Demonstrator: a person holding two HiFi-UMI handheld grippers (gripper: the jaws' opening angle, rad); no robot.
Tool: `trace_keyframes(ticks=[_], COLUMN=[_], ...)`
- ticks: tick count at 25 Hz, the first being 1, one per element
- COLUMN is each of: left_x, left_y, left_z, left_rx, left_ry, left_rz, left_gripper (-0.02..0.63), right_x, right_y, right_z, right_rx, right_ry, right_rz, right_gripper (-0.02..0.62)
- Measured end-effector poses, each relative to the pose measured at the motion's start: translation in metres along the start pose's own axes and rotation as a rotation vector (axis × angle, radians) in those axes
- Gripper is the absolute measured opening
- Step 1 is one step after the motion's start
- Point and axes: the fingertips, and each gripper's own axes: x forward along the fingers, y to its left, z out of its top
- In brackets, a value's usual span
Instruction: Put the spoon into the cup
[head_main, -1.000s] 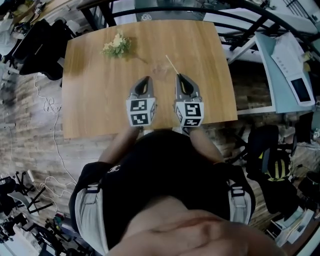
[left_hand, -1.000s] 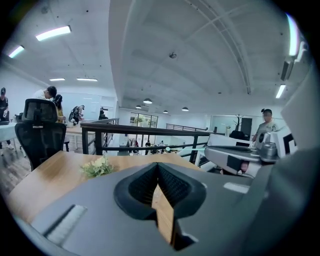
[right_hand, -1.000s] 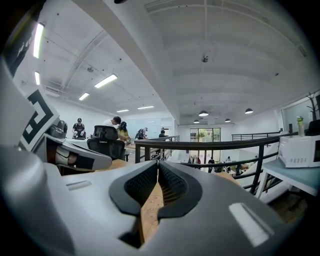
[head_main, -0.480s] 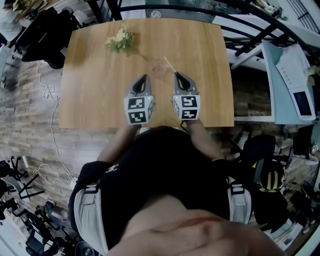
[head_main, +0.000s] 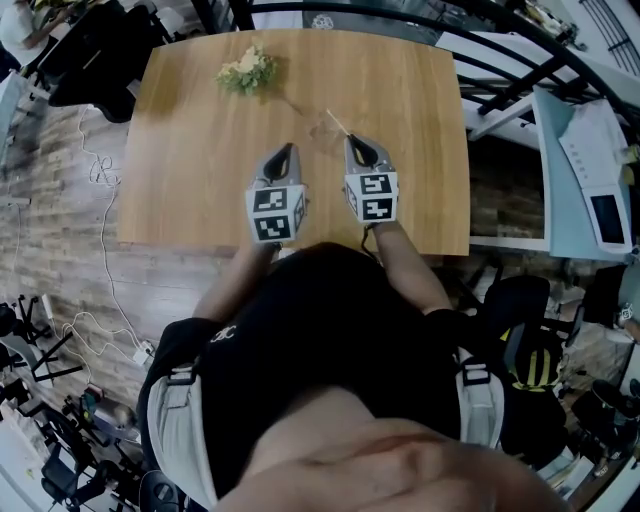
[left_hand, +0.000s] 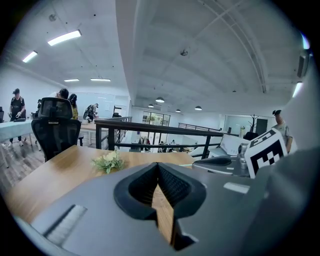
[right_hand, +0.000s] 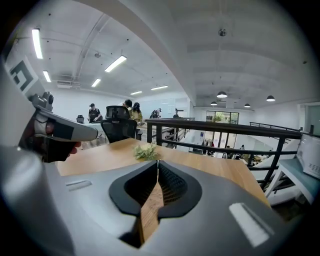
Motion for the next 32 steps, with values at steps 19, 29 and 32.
trace_keyframes(ticks=[19,29,32], left_x=[-0.005,-0.014,-0.016], left_y=[0.006,0.014,0.016], left_z=[-0.006,-0.01,-0.013], left_rx=[-0.007,-0.021,-0.023], left_ry=[0.013,0.014,0.02], left_rz=[-0.006,0.012,0.018], left_gripper=[0.012,0.012,0.012], right_x=[0.047,0.066,0.072], right_y=[0.009,0.011,0.013], right_z=[-0.041,-0.058,-0.065], right_rx=[-0.045,-0.082,-0.092], right_ry=[0.2,0.273,0.298], right_rz=[0.047,0.057,0.064], right_gripper=[0.006,0.006,0.006])
